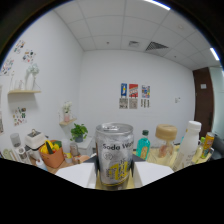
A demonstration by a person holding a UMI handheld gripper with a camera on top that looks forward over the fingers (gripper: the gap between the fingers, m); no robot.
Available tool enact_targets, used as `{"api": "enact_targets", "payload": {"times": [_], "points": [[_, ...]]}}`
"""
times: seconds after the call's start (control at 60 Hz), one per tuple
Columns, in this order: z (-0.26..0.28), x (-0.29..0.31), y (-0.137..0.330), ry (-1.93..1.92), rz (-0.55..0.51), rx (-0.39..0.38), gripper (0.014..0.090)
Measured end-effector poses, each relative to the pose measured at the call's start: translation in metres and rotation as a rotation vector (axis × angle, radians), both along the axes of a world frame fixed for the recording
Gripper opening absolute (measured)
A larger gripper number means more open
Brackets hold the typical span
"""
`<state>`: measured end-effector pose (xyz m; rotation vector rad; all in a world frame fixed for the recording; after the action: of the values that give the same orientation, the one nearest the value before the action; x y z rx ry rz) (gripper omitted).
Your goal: Make me a cup of Mojito.
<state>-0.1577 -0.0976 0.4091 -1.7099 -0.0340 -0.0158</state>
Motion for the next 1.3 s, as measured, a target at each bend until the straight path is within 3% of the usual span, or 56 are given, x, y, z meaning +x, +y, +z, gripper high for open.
{"api": "enact_targets", "payload": {"times": [0.25,0.333,0.483,0.75,0.867,1.3], "points": [[0.041,0.001,-0.056,0.017,0.092,0.112,0.051],[0.037,0.011,-0.077,0.038,0.087,0.117,0.0511],[-0.012,0.038,-0.106,0.075,0.055,0.055,0.0509],[-0.164,0.098,-0.13,0.149,-0.048,-0.138,0.0509],[-0.208,0.107,-0.135,0.243,-0.068,-0.187,0.0508],[-0.204,0.105,-0.123,1.219,-0.05,-0.184,0.051]]}}
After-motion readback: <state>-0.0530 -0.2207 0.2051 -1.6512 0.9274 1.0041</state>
